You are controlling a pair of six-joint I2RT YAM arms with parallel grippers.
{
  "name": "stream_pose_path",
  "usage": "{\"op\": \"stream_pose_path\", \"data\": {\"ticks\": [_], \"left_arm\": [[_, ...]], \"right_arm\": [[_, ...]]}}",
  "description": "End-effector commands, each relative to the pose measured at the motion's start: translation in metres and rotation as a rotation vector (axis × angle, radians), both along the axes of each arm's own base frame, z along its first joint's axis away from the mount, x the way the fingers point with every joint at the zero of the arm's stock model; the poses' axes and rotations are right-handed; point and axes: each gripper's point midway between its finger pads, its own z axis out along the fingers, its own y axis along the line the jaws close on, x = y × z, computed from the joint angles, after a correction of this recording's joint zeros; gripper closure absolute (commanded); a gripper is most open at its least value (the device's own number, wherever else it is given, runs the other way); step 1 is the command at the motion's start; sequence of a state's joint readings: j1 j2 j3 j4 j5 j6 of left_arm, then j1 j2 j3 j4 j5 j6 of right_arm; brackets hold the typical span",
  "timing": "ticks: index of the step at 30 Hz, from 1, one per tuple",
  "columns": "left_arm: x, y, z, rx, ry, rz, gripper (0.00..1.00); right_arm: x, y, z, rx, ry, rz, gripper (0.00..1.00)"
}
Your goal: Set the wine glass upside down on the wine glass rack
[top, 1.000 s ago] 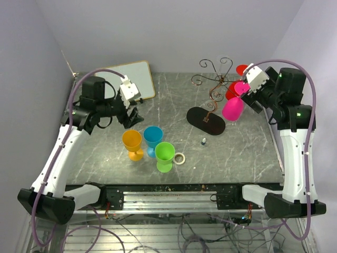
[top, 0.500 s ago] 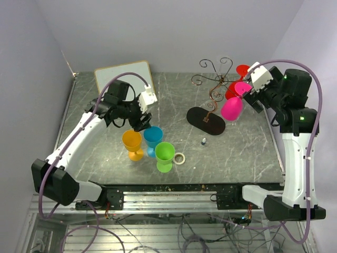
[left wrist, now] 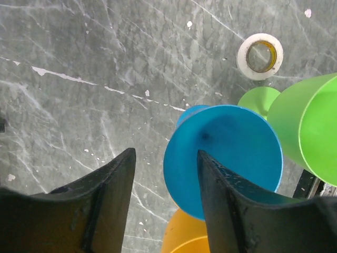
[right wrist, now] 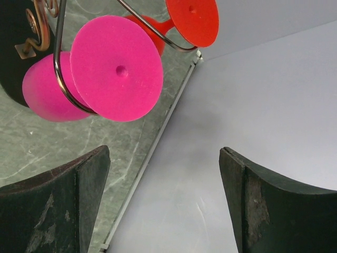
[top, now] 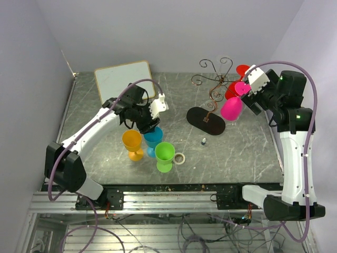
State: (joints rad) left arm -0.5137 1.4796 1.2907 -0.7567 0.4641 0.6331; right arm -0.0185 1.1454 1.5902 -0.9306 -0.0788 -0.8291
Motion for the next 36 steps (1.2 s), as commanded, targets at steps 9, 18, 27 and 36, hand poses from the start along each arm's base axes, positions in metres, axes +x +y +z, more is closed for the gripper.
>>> {"op": "stream_pose_path", "data": {"ticks": [9,18,27,36], "left_arm": [[-0.002,-0.01,-0.015,0.065,0.021,-0.059,0.7],[0.005,-0.012,-0.01,0.077,-0.002,-0.054,0.93],[0.03,-0.008,0.026,0.069,-0.139,0.036,0.93],[0.041,-0.003,0.064,-0.007,-0.2,0.128,0.93]], "right_arm": [[0.006,-0.004,-0.012,-0.01,0.014,-0.013,0.17],[0.008,-0.007,-0.019,-0.019,0.03,-0.023,0.17],[0.009,-0.007,-0.014,-0.022,0.023,-0.025,0.17],[0.006,-0.011,-0.005,-0.023,-0.001,-0.043,0.17]]}}
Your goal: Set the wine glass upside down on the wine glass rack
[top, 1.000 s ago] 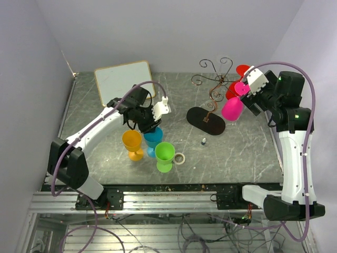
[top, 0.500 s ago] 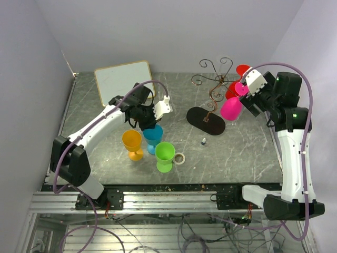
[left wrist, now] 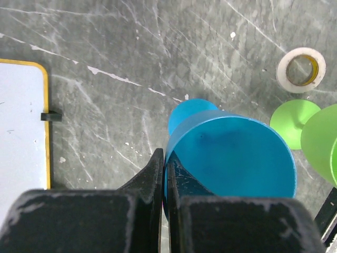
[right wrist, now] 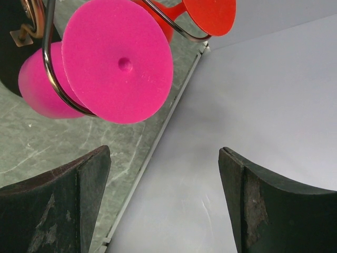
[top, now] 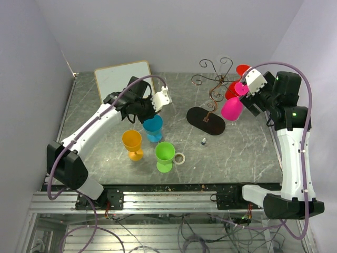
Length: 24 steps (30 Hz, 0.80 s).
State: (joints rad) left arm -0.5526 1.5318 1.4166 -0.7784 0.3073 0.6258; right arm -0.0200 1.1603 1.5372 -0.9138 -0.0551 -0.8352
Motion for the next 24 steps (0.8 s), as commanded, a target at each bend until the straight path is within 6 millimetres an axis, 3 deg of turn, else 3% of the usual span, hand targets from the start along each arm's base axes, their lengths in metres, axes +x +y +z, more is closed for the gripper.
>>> {"op": "stream_pose_path", "data": {"ticks": [1,12,16,24], "left_arm": [[0.014,0.0,0.05,-0.105,-0.113,0.07,0.93],[0.042,0.035,0.125,-0.263,-0.323,0.287,0.93],[0.045,0.044,0.167,-0.336,-0.461,0.325,0.93],[0.035,0.046,0.236,-0.47,-0.516,0.359,0.93]], "right_arm": [[-0.001,-0.007,0.019,-0.006,-0.057,-0.029,0.17],[0.002,-0.004,0.061,0.062,-0.173,-0.029,0.16],[0.002,0.013,0.072,0.122,-0.199,0.05,0.16],[-0.001,0.047,0.095,0.236,-0.239,0.199,0.18]]}}
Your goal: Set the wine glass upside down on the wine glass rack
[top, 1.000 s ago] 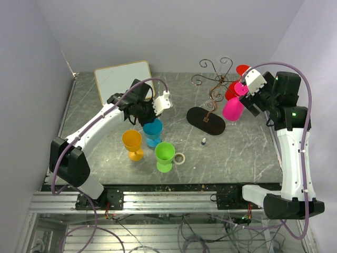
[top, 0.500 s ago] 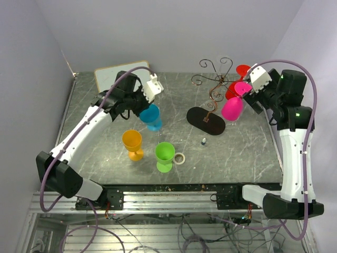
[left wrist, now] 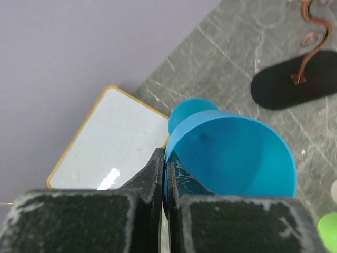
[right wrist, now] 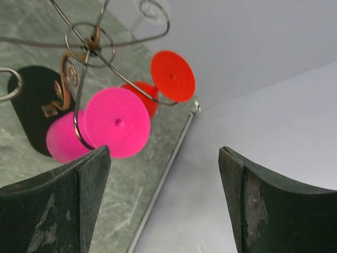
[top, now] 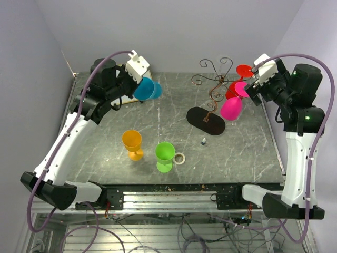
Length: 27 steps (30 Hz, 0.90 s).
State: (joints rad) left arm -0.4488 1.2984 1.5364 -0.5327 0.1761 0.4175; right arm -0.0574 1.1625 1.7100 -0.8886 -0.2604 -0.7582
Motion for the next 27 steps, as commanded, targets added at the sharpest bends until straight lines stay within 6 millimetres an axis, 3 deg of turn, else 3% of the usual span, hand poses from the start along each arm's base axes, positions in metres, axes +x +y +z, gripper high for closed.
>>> {"op": "stream_pose_path", "data": {"ticks": [1,8,17,22,27], "left_arm": [[-0.006,0.002,0.063,-0.135,-0.104,0.02,0.93],[-0.025,-0.005,0.118,-0.33,-0.108,-0.012,0.93],[-0.04,-0.024,0.14,-0.401,-0.088,-0.129,0.93],[-0.046,-0.032,0.148,-0.402,-0.1,-0.198,0.93],[-0.049,-0.041,0.143,-0.38,-0.095,-0.263,0.93]], "right_arm": [[0.002,0.025,0.028,0.114,-0.063,0.105,0.18],[0.011,0.07,0.049,0.381,-0.062,0.273,0.27],[0.021,0.111,0.079,0.721,0.0,0.408,0.31],[0.026,0.144,0.072,0.833,0.092,0.495,0.34],[0.028,0.184,0.05,0.883,0.214,0.568,0.35]]}}
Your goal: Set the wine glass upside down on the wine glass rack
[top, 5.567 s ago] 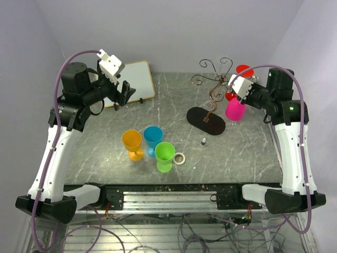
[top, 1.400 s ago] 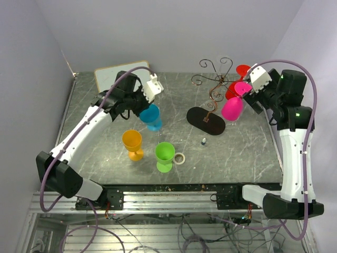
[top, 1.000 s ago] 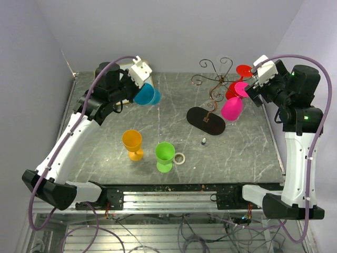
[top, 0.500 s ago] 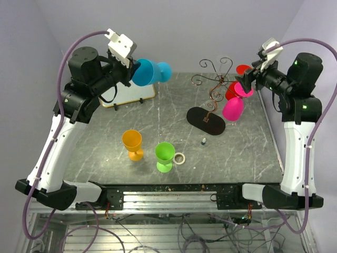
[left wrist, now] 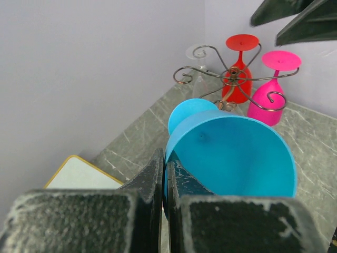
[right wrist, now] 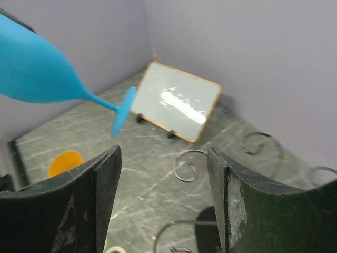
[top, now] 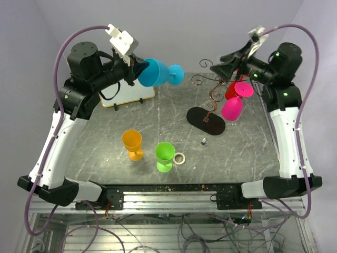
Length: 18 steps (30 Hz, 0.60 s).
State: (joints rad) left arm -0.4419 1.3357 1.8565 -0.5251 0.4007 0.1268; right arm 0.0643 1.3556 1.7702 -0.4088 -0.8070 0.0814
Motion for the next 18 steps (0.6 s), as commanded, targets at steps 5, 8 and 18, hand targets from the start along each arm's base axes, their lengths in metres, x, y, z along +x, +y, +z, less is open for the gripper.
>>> {"op": "stream_pose_path", "data": {"ticks": [5,8,18], "left_arm": [[-0.006,-0.012,0.016,0.001,-0.076,-0.097,0.93],[-0.004,-0.013,0.014,0.009,-0.078,-0.101,0.93],[-0.002,-0.014,0.008,0.04,-0.093,-0.109,0.93]], "right_arm": [[0.005,0.064,-0.03,0.086,0.158,0.167,0.36],[0.008,0.077,-0.036,0.094,0.186,0.192,0.39],[0.012,0.111,-0.065,0.095,0.276,0.261,0.52]]}}
